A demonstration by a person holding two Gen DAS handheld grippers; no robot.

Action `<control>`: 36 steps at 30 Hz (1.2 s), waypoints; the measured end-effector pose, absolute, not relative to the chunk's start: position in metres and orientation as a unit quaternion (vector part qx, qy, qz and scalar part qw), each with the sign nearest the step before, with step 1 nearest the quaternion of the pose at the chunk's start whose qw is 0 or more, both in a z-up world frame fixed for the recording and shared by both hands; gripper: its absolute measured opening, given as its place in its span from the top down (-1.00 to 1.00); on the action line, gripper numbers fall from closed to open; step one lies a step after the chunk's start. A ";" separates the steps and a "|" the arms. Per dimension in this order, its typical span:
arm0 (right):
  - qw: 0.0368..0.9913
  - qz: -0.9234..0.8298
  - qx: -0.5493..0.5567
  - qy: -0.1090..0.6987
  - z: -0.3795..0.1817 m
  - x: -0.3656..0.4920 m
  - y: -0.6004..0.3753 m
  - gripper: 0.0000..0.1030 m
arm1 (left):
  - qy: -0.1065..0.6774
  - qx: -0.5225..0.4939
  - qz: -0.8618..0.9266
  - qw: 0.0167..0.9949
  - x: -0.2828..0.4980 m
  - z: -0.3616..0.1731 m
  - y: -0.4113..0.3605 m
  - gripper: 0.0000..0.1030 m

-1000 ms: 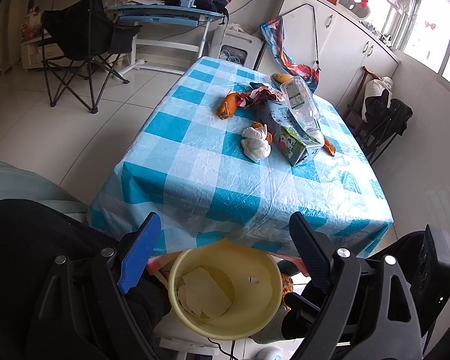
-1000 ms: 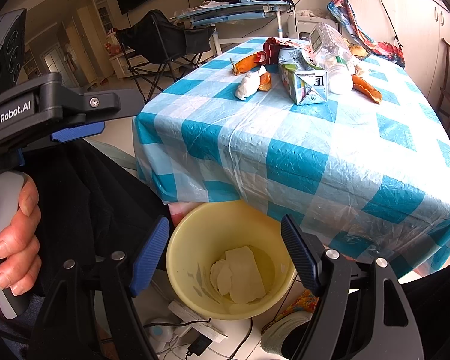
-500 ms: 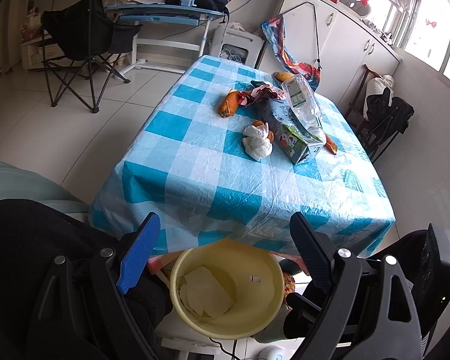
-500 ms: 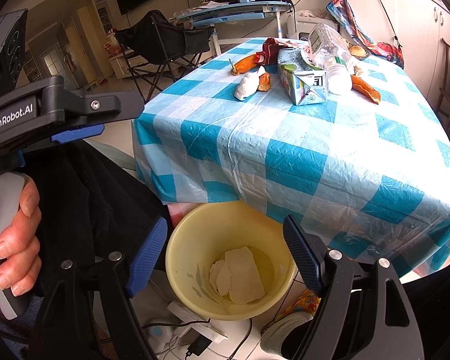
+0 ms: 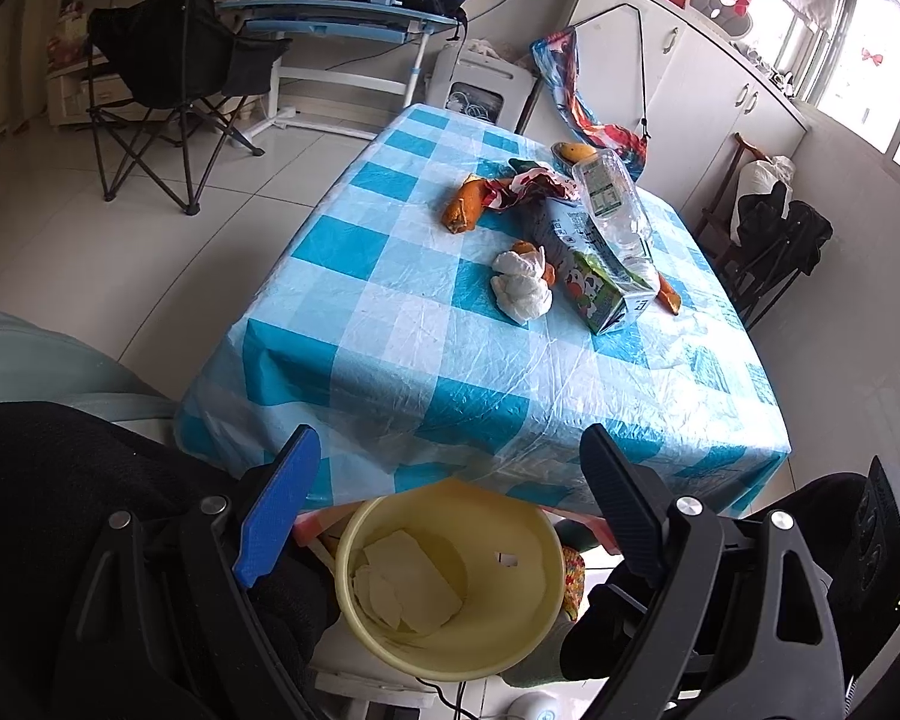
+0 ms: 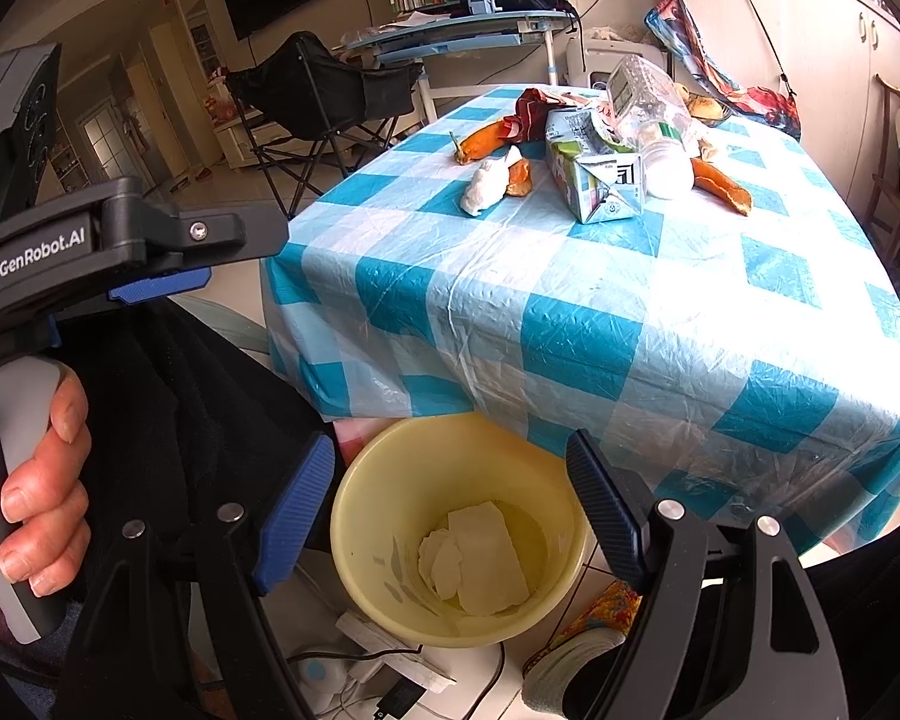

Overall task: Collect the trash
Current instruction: 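Grasp a white tissue with the left gripper while the right grasps the green milk carton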

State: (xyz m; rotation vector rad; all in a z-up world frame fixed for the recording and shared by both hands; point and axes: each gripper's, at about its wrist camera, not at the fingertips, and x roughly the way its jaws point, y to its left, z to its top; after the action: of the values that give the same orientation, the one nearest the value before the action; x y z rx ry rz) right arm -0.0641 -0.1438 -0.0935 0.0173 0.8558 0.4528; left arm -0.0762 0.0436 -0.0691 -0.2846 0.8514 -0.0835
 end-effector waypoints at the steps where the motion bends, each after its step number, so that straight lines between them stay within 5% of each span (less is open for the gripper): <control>1: 0.886 0.217 0.007 0.409 -0.092 -0.063 -0.144 -0.50 | 0.414 -0.140 -0.039 0.898 -0.072 -0.069 0.044 -0.65; 21: 0.905 0.171 0.036 0.388 -0.080 0.007 -0.185 -0.51 | 0.476 -0.039 -0.032 0.878 0.074 -0.100 -0.017 -0.65; 23: 0.906 0.171 0.036 0.385 -0.079 0.010 -0.185 -0.51 | 0.469 -0.038 -0.032 0.882 0.077 -0.101 -0.016 -0.45; 25: 0.907 0.172 0.036 0.383 -0.078 0.016 -0.183 -0.51 | 0.471 -0.025 -0.044 0.881 0.079 -0.099 -0.019 0.36; 26: 0.907 0.171 0.036 0.384 -0.078 0.021 -0.182 -0.51 | 0.479 -0.037 -0.060 0.875 0.080 -0.097 -0.017 0.60; 36: 0.906 0.152 0.043 0.392 -0.087 0.081 -0.162 -0.51 | 0.460 -0.141 -0.082 0.873 0.057 -0.078 0.022 0.60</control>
State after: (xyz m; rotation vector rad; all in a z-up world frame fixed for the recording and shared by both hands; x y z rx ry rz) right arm 0.0812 -0.1616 -0.0871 0.0879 0.8089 0.3140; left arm 0.0568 0.0219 -0.0781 -0.2952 0.9617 -0.1714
